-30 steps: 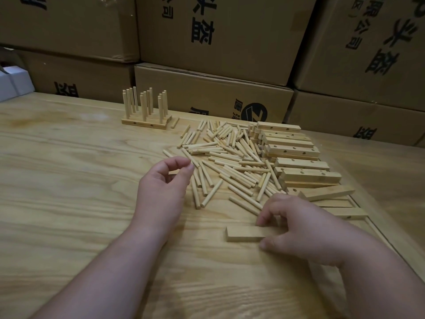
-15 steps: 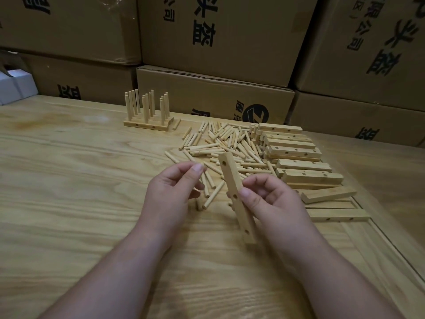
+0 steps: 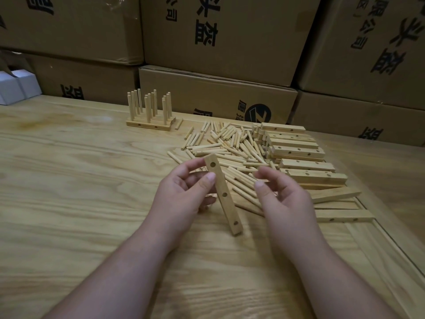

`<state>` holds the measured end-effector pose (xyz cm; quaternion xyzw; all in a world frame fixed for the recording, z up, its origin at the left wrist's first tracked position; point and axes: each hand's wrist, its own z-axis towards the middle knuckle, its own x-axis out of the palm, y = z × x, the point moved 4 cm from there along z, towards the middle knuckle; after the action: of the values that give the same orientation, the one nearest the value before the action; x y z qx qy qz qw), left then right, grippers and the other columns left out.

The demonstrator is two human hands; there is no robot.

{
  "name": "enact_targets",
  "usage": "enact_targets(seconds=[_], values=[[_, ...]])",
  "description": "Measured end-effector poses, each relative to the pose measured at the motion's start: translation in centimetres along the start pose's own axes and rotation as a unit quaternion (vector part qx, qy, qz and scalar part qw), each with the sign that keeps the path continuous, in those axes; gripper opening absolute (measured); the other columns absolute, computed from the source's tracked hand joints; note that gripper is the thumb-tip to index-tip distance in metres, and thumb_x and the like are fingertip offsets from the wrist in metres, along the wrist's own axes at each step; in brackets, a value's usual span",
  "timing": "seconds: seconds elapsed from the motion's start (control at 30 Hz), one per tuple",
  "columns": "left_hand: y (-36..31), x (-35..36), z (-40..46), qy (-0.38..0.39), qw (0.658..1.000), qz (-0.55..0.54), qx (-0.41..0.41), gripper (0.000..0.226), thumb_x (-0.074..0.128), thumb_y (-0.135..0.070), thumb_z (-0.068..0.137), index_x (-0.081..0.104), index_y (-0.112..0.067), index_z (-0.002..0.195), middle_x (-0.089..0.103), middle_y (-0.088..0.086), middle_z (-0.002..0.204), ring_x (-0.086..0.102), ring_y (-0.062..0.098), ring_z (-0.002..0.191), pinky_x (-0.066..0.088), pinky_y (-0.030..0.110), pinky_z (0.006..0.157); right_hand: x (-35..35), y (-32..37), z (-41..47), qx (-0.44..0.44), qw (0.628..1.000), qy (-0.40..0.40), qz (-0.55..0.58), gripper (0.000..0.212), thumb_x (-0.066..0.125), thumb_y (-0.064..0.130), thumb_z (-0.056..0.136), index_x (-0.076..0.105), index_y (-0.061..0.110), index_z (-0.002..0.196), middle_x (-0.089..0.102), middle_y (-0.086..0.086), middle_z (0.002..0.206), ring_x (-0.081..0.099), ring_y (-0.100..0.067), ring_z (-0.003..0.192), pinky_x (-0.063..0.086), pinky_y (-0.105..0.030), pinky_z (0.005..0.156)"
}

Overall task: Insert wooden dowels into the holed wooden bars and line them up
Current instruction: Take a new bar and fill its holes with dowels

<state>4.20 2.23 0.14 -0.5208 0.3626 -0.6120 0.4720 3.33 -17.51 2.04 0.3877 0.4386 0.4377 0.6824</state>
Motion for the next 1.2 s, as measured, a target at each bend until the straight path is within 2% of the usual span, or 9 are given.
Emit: enact_targets(seconds=[0.1, 0.23, 0.37, 0.47, 0.6, 0.8, 1.0, 1.1, 1.2], values=[[0.0, -0.3, 0.1, -0.015, 1.0, -0.001, 0.005, 0.032, 0.072, -0.019, 0.087, 0.063, -0.024, 0.117, 0.079, 0.004, 0.102, 0.076, 0.02, 0.09, 0.062, 0.032, 0.067, -1.3, -0.6, 0.8, -0.016, 0.997, -0.032, -0.071, 0.028, 0.063, 0.028, 0.095, 0.064, 0.039, 0.12, 0.067, 0.018, 0.103, 0.063, -0.003, 0.081, 0.051, -0.016, 0.065], [0.1, -0.5, 0.0, -0.035, 0.999, 0.02, 0.004, 0.049, 0.079, -0.037, 0.07, 0.069, -0.025, 0.117, 0.076, 0.002, 0.106, 0.075, 0.019, 0.092, 0.061, 0.031, 0.063, -1.2, -0.8, 1.0, -0.076, 0.968, 0.014, -0.237, 0.034, 0.064, 0.03, 0.093, 0.062, 0.036, 0.126, 0.06, 0.024, 0.1, 0.055, 0.002, 0.098, 0.045, -0.023, 0.086], [0.2, -0.6, 0.1, -0.045, 0.998, 0.034, 0.005, 0.04, 0.077, -0.043, 0.07, 0.074, -0.031, 0.108, 0.076, -0.001, 0.105, 0.075, 0.014, 0.088, 0.06, 0.029, 0.06, 0.0, -0.9, 0.7, -0.109, 0.913, 0.094, -0.381, 0.03, 0.064, 0.04, 0.091, 0.065, 0.038, 0.121, 0.049, 0.032, 0.109, 0.043, -0.002, 0.114, 0.035, -0.028, 0.099], [0.3, -0.7, 0.2, -0.049, 0.998, 0.045, 0.002, 0.027, 0.072, -0.041, 0.082, 0.072, -0.035, 0.108, 0.077, -0.007, 0.1, 0.073, 0.007, 0.084, 0.059, 0.028, 0.06, 0.5, -0.9, 0.7, -0.101, 0.89, 0.11, -0.431, 0.027, 0.061, 0.045, 0.093, 0.063, 0.043, 0.12, 0.057, 0.028, 0.117, 0.043, -0.005, 0.119, 0.027, -0.033, 0.098], [0.3, -0.8, 0.1, -0.045, 0.998, 0.047, 0.002, 0.019, 0.063, -0.03, 0.097, 0.074, -0.039, 0.11, 0.076, -0.01, 0.096, 0.07, 0.002, 0.079, 0.057, 0.024, 0.059, 0.4, -0.9, 0.7, -0.084, 0.881, 0.108, -0.454, 0.028, 0.06, 0.044, 0.093, 0.061, 0.044, 0.122, 0.062, 0.026, 0.114, 0.045, -0.004, 0.114, 0.018, -0.031, 0.086], [0.2, -0.7, 0.1, -0.052, 0.998, 0.041, -0.004, 0.026, 0.063, -0.023, 0.098, 0.067, -0.028, 0.123, 0.074, -0.007, 0.095, 0.069, 0.005, 0.078, 0.057, 0.028, 0.061, 0.6, -1.0, 0.8, -0.057, 0.874, 0.141, -0.462, 0.037, 0.054, 0.042, 0.095, 0.055, 0.038, 0.132, 0.057, 0.02, 0.109, 0.045, -0.011, 0.114, 0.025, -0.035, 0.09], [0.1, -0.7, 0.0, -0.054, 0.998, 0.038, -0.008, 0.027, 0.059, -0.023, 0.1, 0.067, -0.03, 0.124, 0.077, -0.003, 0.098, 0.072, 0.008, 0.081, 0.054, 0.024, 0.057, 0.4, -0.9, 0.6, -0.061, 0.858, 0.137, -0.492, 0.019, 0.053, 0.048, 0.094, 0.065, 0.039, 0.107, 0.047, 0.019, 0.094, 0.045, -0.011, 0.107, 0.02, -0.036, 0.083], [0.0, -0.6, -0.1, -0.054, 0.998, 0.035, -0.006, 0.023, 0.06, -0.031, 0.099, 0.07, -0.034, 0.119, 0.078, 0.001, 0.097, 0.072, 0.011, 0.082, 0.054, 0.023, 0.056, 0.5, -0.6, 0.5, -0.077, 0.871, 0.123, -0.469, 0.016, 0.051, 0.046, 0.096, 0.06, 0.04, 0.108, 0.049, 0.019, 0.102, 0.045, -0.009, 0.108, 0.024, -0.035, 0.089], [-0.3, -0.5, -0.2, -0.049, 0.998, 0.03, -0.008, 0.022, 0.058, -0.041, 0.09, 0.074, -0.048, 0.104, 0.078, 0.002, 0.098, 0.073, 0.013, 0.084, 0.056, 0.029, 0.06, 0.4, 0.3, 0.3, -0.105, 0.919, 0.092, -0.369, 0.01, 0.053, 0.042, 0.097, 0.055, 0.041, 0.107, 0.055, 0.025, 0.094, 0.053, -0.003, 0.095, 0.045, -0.033, 0.088]])
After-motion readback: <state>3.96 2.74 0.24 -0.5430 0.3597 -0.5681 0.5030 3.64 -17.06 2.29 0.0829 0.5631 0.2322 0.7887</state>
